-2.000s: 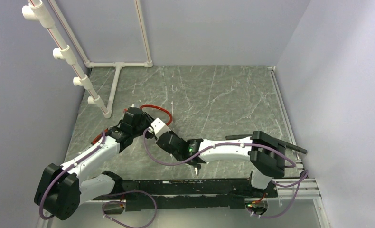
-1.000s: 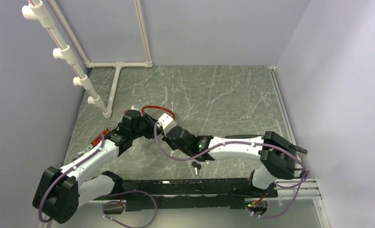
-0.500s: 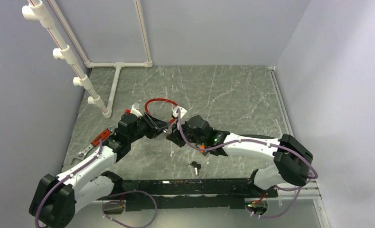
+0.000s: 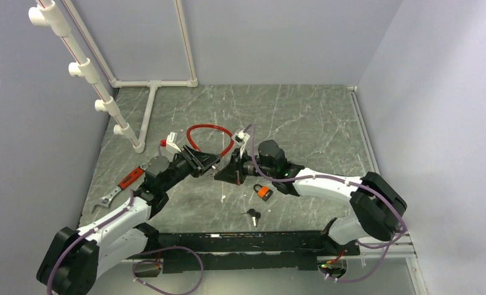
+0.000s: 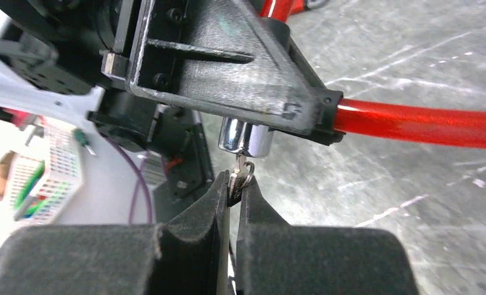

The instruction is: Unlock with the key

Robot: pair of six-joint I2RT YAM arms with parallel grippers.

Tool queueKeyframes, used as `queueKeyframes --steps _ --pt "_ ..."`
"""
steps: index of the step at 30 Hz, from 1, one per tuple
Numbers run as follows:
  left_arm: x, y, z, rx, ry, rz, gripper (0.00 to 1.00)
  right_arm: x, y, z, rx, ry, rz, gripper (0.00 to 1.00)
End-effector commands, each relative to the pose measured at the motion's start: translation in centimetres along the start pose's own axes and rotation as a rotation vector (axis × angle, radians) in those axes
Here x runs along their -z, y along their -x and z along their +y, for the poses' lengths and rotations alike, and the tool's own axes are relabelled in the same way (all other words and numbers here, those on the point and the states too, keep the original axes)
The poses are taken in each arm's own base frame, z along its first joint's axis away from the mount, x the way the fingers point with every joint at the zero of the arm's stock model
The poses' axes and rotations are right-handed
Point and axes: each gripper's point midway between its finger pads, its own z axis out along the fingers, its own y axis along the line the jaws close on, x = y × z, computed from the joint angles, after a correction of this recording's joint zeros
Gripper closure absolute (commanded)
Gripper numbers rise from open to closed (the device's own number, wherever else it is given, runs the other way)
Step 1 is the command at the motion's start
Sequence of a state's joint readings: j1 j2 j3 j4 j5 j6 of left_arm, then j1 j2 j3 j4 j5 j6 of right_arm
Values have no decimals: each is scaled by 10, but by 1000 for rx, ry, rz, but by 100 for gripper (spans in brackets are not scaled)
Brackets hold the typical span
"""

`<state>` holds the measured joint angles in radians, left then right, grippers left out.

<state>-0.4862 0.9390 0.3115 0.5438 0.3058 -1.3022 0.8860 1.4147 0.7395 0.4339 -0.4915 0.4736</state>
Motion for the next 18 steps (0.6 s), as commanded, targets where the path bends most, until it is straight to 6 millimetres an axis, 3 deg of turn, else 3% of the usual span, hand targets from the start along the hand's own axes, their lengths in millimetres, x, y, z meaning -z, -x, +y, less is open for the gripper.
queueKeyframes --steps 1,6,14,15,18 --pt "11 -2 -43 -144 -241 -2 100 15 51 76 -46 398 -156 100" --pt "18 -4 -56 -173 -345 -16 100 19 61 97 -105 558 -179 100" --pt "22 -4 -60 -236 -343 -19 100 15 56 78 -35 384 -130 100" --pt "22 -4 -60 -249 -330 -21 100 17 57 75 -16 349 -126 94" --pt "20 0 -54 -280 -259 -24 100 23 51 57 10 199 -90 52"
